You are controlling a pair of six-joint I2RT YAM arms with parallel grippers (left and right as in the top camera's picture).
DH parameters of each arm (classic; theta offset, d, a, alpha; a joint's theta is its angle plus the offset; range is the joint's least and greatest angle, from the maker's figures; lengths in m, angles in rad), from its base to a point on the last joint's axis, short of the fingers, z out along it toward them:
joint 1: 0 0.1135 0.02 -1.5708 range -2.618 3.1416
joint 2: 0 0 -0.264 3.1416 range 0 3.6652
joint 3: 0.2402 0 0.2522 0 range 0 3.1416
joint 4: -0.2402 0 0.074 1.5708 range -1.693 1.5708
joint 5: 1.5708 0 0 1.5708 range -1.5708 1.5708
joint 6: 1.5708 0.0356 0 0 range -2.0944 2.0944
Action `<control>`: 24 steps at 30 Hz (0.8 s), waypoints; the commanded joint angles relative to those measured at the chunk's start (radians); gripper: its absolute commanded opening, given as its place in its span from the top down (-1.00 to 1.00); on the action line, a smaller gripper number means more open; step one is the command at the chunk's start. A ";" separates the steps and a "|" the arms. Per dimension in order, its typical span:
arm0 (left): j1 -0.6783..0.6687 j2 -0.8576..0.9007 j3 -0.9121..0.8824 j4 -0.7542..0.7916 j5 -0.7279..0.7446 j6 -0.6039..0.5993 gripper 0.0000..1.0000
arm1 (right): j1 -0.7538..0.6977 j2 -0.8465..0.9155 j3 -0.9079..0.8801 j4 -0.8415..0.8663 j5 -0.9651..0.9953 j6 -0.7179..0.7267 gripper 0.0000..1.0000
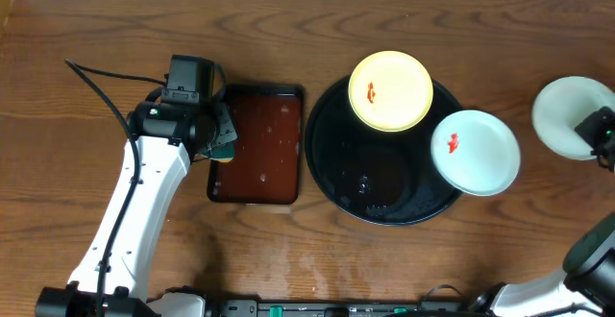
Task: Clean dirty plates on tray and stack at the side
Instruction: 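Lower the pale blue plate onto the table at the right edge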
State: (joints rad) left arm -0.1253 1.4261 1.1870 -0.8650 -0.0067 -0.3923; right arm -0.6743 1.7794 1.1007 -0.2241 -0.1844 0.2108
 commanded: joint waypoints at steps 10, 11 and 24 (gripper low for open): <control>0.003 0.007 0.008 -0.002 -0.013 0.006 0.84 | 0.188 -0.005 0.012 -0.205 -0.245 -0.160 0.46; 0.003 0.007 0.008 -0.003 -0.013 0.006 0.83 | 0.207 -0.005 0.012 -0.259 -0.235 -0.185 0.43; 0.003 0.007 0.008 -0.010 -0.013 0.006 0.84 | 0.478 -0.007 0.018 -0.380 -0.183 -0.313 0.32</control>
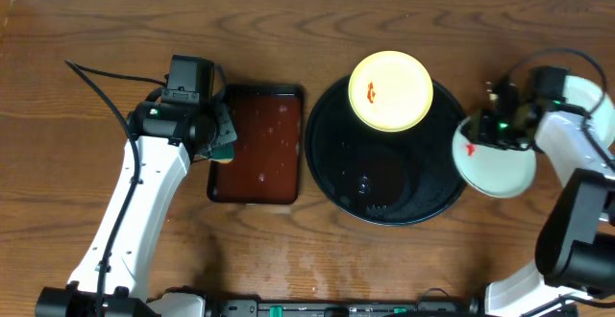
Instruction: Clean dirty plates on tray and stack at the side
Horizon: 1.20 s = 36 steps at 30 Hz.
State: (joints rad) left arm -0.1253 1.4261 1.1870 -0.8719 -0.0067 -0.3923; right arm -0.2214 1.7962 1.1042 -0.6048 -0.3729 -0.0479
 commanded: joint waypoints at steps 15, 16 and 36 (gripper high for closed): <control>0.003 0.007 0.008 -0.011 -0.013 0.006 0.84 | -0.154 -0.182 0.105 -0.161 0.090 0.031 0.24; 0.003 0.007 0.008 -0.014 -0.013 0.006 0.84 | -0.163 -0.178 0.101 -0.170 0.127 0.045 0.24; 0.003 0.007 0.008 -0.015 -0.013 0.006 0.83 | -0.289 -0.159 -0.081 -0.018 0.218 0.065 0.22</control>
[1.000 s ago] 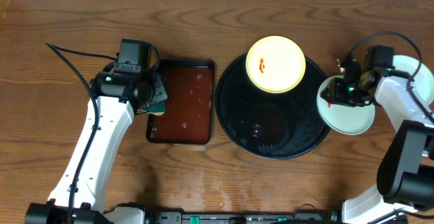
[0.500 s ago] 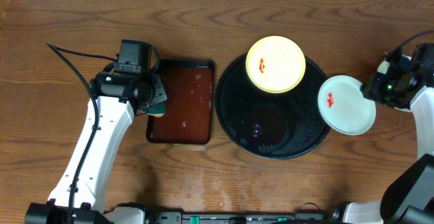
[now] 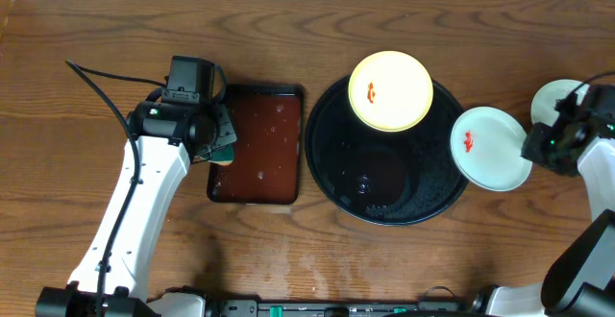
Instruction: Clean dirty plates on tray and stack at the side
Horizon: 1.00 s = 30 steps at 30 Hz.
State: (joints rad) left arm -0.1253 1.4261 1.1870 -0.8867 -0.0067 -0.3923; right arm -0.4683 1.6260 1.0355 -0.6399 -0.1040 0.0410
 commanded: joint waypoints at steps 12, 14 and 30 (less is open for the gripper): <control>0.003 0.007 0.008 0.006 -0.013 0.006 0.81 | -0.145 0.148 -0.012 0.121 -0.254 -0.144 0.27; 0.003 0.007 0.008 0.005 -0.013 0.006 0.82 | -0.145 0.159 -0.012 0.126 -0.247 -0.144 0.30; 0.003 0.007 0.008 0.005 -0.013 0.006 0.82 | -0.143 0.243 -0.018 0.152 -0.327 -0.143 0.57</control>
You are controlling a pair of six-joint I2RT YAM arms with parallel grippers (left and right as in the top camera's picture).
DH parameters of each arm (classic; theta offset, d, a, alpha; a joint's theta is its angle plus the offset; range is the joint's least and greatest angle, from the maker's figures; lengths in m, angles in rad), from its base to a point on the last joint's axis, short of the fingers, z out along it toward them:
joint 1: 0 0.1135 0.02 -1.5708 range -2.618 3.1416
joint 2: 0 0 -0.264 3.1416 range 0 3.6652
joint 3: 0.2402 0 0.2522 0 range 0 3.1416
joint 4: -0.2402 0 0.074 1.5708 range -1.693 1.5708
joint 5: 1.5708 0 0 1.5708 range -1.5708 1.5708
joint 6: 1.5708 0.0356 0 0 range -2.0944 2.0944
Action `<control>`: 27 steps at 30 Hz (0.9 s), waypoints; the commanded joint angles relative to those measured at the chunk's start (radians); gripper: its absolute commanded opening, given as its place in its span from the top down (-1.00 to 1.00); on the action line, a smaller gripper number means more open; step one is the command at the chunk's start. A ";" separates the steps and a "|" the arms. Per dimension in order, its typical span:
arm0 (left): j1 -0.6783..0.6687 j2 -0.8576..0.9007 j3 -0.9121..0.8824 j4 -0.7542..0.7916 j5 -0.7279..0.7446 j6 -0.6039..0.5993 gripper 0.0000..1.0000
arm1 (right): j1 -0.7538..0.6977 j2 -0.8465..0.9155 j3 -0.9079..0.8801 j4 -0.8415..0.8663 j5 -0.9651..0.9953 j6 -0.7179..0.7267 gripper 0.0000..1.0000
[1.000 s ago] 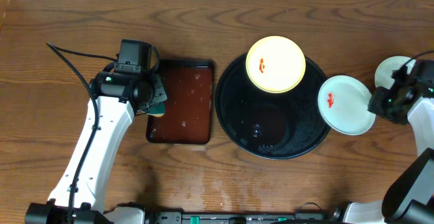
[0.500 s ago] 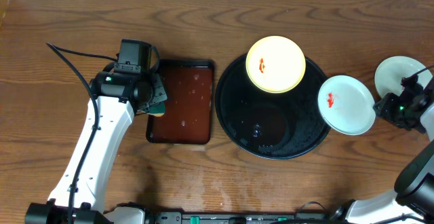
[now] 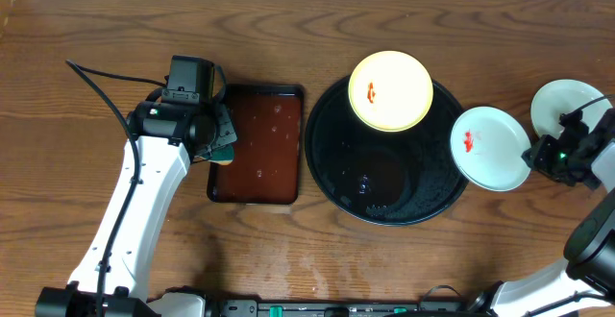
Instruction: Clean dirty plates on tray and stack at the side
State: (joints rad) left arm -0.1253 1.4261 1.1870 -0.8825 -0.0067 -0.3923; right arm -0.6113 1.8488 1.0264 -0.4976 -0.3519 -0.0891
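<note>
A black round tray (image 3: pixel 332 178) sits mid-table. A yellow plate (image 3: pixel 390 90) with a red stain lies on its far part. A pale plate (image 3: pixel 490 148) with a red stain overlaps the tray's right rim. My right gripper (image 3: pixel 531 154) is at this plate's right edge; whether it grips the rim is unclear. A clean pale plate (image 3: pixel 565 104) lies on the table at the far right. My left gripper (image 3: pixel 221 144) is shut on a green and yellow sponge (image 3: pixel 224 151) at the left edge of the basin.
A dark rectangular basin (image 3: pixel 257 144) with brown liquid stands left of the round tray. A black cable (image 3: pixel 96 77) runs from the left arm over the table. The right arm partly covers the clean plate's lower edge.
My right gripper has shifted slightly toward the front along the stained pale plate's right edge. The plate stayed where it was. The left arm and sponge have not moved.
The right gripper was at the far right by the clean plate while the stained pale plate lay on the tray's right part. Then the gripper was over that plate, which had shifted right. Later it was at the plate's right rim, as now.
</note>
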 commanded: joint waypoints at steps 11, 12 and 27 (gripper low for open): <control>0.003 0.007 0.008 0.001 -0.013 0.006 0.82 | 0.089 -0.120 -0.007 -0.048 -0.153 0.024 0.98; 0.003 0.007 0.008 0.001 -0.013 0.006 0.82 | 0.101 -0.140 -0.007 -0.056 -0.144 0.024 0.98; 0.003 0.007 0.008 0.002 -0.013 0.006 0.82 | 0.381 -0.441 -0.008 -0.240 -0.035 -0.003 0.98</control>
State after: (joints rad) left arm -0.1253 1.4261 1.1870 -0.8829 -0.0067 -0.3923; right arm -0.2863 1.4174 1.0199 -0.7136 -0.3950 -0.0853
